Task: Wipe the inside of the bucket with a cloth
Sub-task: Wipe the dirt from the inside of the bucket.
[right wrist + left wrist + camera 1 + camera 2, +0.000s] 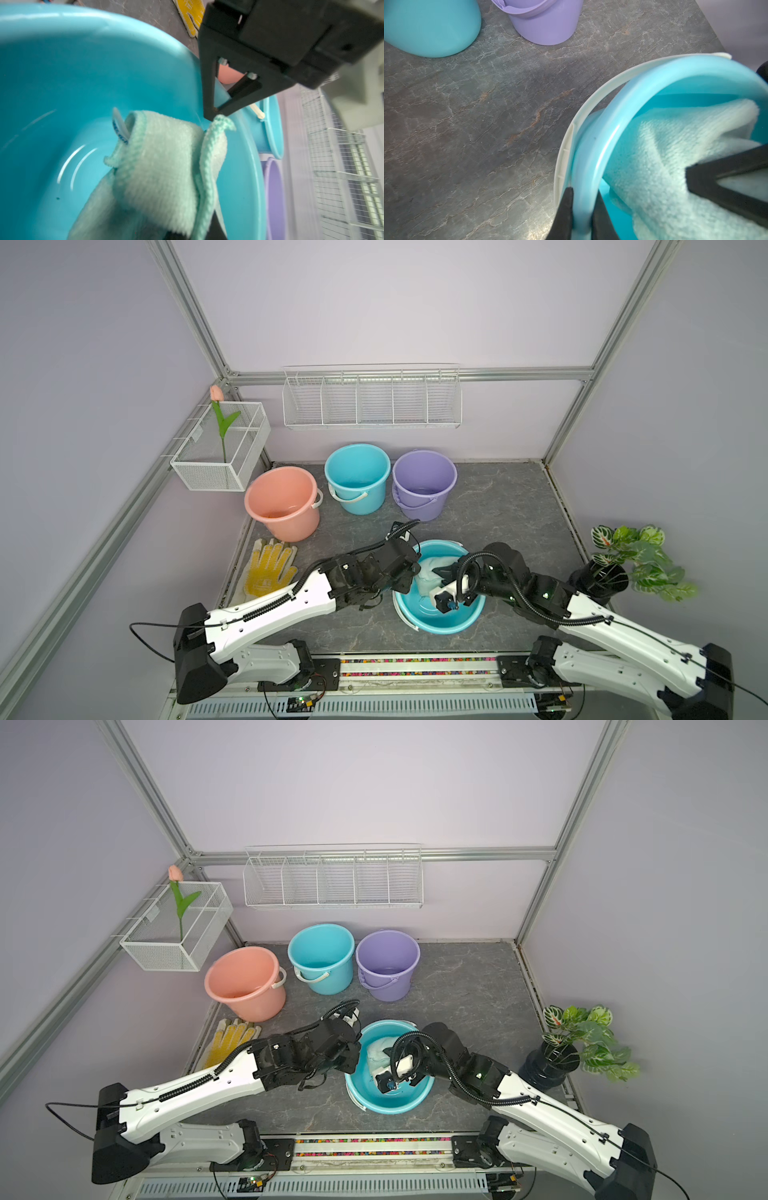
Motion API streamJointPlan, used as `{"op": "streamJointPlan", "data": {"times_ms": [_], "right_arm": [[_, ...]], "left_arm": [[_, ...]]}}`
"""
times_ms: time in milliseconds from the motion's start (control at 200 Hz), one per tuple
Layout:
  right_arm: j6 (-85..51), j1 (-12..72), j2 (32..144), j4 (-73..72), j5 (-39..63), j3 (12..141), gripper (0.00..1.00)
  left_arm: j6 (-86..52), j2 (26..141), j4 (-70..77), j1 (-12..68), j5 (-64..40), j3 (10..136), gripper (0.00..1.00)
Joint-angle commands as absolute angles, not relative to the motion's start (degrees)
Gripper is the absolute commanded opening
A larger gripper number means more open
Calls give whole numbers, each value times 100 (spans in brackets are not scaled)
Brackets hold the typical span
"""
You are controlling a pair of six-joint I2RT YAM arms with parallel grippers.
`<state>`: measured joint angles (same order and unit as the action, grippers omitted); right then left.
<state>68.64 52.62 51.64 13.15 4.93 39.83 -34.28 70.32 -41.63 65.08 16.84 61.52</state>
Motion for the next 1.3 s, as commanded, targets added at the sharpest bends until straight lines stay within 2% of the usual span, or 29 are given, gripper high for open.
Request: {"op": "streamJointPlan", "data": {"times_ms": [0,165,435,700,1295], "right_arm": [[7889,5357,5122,703,-152,3998,7],[8939,5458,5400,43,-616,4121,7],[9923,5528,6174,-991,-996,4117,7],[10013,5525,7132,-725,-965,4016,7],[9262,5473,9133,-931,-915,4037,7]], "left_arm": [[-3485,6890,-3850,6438,1501,6111,0],[-3458,6860,-3843,6390,1344,6100,0],[-3401,6831,-3789,6372,1209,6078,0],[-3383,6818,-3799,6372,1145,6090,0],[-3357,6815,-3806,6372,1005,6117,0]]}}
